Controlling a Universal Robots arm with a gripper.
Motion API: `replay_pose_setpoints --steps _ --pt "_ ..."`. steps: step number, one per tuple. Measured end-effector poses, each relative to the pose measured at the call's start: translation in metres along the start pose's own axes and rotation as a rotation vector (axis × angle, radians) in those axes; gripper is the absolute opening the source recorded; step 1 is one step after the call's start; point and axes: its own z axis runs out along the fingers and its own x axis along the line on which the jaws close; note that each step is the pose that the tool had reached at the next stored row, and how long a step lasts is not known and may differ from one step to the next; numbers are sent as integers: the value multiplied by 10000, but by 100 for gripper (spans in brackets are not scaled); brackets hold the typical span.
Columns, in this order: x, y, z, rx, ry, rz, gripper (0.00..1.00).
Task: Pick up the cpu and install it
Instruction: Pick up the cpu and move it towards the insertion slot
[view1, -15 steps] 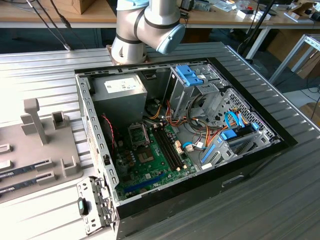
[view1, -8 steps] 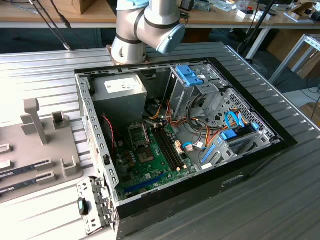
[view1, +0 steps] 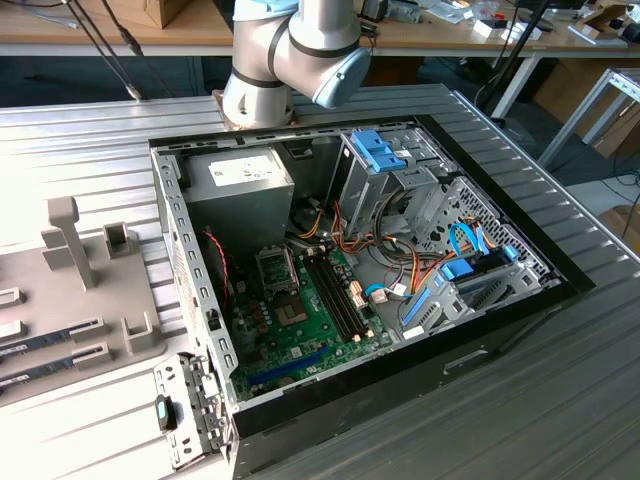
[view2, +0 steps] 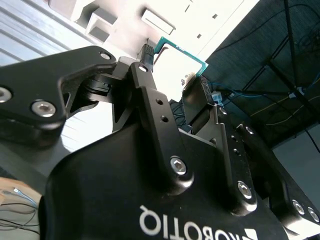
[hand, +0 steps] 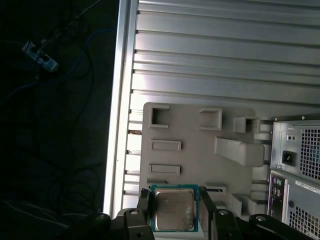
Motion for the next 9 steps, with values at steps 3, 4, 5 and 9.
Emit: replay_pose_setpoints --steps 3,4,5,9 --pt "0 0 -14 0 1 0 47" --pt "0 1 -18 1 1 0 47" --pt "0 0 -22 1 1 0 47" --pt "-1 1 -40 0 0 0 47"
